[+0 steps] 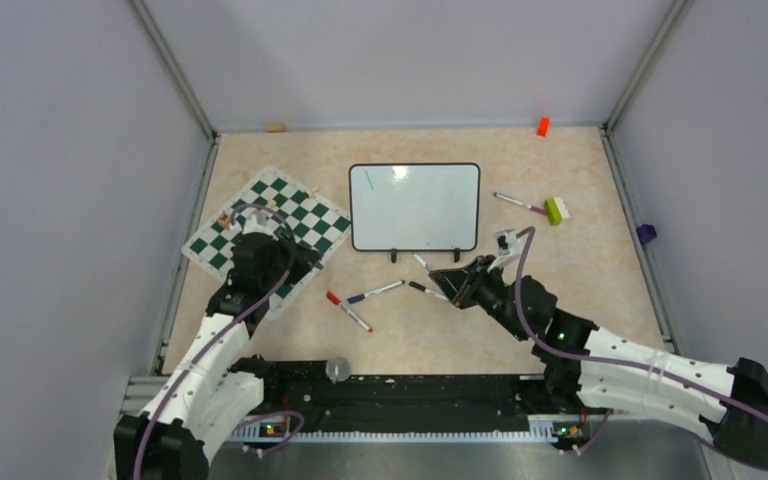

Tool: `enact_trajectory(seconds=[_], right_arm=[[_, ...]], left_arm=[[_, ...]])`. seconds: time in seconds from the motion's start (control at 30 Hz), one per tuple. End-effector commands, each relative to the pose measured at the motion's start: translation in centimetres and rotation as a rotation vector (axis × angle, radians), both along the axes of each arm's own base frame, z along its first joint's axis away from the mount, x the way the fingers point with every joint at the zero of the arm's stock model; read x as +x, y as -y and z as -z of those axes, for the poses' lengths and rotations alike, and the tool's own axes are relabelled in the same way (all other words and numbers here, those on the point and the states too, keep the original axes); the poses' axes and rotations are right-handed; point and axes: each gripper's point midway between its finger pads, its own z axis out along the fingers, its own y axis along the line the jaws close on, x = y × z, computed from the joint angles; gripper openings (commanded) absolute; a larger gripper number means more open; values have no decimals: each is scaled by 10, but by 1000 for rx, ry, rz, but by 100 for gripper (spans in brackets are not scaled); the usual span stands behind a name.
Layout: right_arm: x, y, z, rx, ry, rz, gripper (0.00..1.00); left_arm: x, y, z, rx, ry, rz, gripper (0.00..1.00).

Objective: Write a sentence on the whiteboard
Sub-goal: Place the pen cap at the center of the board.

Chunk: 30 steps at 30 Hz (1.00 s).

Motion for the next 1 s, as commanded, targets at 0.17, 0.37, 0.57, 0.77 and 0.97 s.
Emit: enact_trajectory(seconds=[0.17,0.37,0.57,0.77,0.97], right_arm=[[22,32,28,-450,27,117,0],[24,25,18,-408,49,106,0],[28,20,1,-477,106,81,0],[29,21,-9,-543,145,64,0],[28,21,-15,-562,163,44,0]], left_arm=[[-29,-25,89,297,-318,84,0],[0,-63,80,478,-239,-68,0],[38,-98,74,592,-192,-243,0],[65,-105,97,590,-297,-256,0],[74,-109,101,624,-426,-267,53]])
